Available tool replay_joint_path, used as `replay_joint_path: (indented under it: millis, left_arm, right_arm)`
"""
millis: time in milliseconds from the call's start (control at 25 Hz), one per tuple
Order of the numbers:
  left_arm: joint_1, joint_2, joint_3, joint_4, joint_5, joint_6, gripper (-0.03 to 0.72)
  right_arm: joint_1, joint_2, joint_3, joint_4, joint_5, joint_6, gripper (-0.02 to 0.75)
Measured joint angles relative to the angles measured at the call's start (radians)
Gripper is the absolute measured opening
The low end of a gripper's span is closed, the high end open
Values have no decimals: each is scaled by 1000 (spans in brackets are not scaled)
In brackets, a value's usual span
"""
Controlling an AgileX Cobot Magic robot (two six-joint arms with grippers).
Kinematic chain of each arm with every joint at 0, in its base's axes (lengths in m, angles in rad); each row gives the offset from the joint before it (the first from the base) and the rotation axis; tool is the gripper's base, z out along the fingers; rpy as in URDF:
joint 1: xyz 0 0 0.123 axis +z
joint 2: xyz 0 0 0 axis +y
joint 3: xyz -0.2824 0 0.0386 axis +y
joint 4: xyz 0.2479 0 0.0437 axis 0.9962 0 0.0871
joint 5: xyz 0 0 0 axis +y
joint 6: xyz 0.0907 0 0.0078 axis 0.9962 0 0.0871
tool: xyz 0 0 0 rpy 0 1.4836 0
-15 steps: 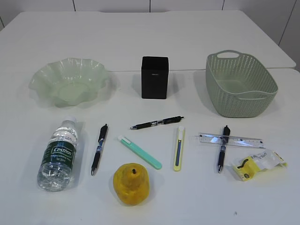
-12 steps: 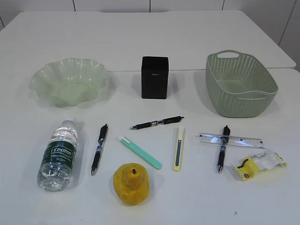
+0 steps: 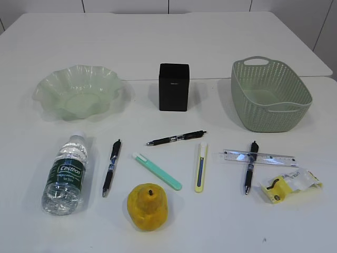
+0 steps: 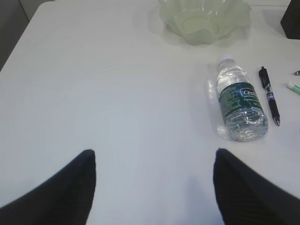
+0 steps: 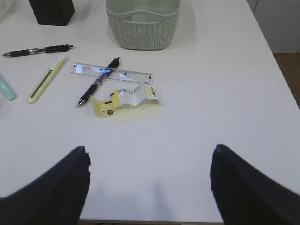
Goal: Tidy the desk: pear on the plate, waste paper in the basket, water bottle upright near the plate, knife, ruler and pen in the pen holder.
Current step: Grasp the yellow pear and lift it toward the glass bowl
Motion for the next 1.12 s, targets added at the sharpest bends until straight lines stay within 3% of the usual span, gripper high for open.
replay_joint_path:
  millis: [1120]
  left_arm:
    - [0,0,0,0,0,0,520]
  right_arm:
    - [0,0,0,0,0,0,587]
